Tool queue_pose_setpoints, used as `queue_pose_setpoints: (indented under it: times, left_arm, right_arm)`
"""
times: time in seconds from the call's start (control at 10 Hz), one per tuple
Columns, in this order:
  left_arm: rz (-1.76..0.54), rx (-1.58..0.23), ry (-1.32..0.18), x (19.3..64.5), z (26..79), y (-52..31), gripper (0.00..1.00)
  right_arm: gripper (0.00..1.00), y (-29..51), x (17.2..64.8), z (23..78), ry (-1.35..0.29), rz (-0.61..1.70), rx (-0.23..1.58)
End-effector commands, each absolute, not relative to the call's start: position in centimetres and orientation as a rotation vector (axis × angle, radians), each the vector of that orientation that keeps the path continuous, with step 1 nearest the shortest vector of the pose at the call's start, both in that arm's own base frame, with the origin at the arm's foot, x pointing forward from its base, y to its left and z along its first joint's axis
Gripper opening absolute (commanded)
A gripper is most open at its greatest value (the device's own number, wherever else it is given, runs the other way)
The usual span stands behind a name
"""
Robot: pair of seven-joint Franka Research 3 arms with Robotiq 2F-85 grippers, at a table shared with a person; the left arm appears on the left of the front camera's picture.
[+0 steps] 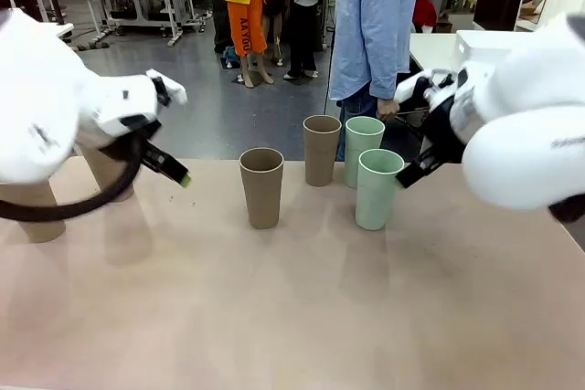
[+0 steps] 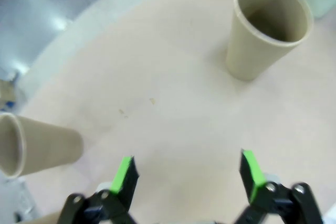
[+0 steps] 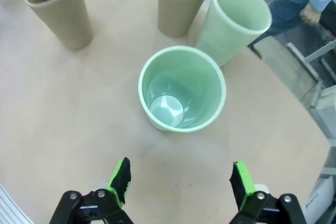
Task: Stack the cups and store them in the basket.
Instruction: Pick up two Reusable plastic cups , one in each hand.
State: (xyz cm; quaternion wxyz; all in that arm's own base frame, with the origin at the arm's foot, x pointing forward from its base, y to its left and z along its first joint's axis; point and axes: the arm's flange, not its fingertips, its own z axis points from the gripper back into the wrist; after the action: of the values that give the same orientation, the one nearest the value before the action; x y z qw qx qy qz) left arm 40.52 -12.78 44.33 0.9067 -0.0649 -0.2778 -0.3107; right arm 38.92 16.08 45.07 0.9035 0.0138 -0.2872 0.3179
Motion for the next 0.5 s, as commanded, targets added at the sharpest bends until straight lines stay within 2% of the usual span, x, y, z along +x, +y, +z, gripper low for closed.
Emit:
queue_pose_setpoints:
  times: [0.0, 0.2, 0.4]
  left_arm:
    - [-0.754, -0.219, -0.516, 41.2, 48.9, -7.8, 1.0]
    - [-0.892, -0.311, -0.514, 40.3, 52.0, -2.1, 1.0]
    - [-1.011, -0.424, -0.556, 39.0, 52.8, 4.0, 1.0]
  right_arm:
    - [1.0, 13.3, 38.5, 50.0, -0.571, 0.726, 0.089]
    - [1.0, 8.3, 38.4, 52.8, -0.597, 0.832, 0.175]
    - [1.0, 3.0, 38.2, 53.5, -0.639, 0.912, 0.261]
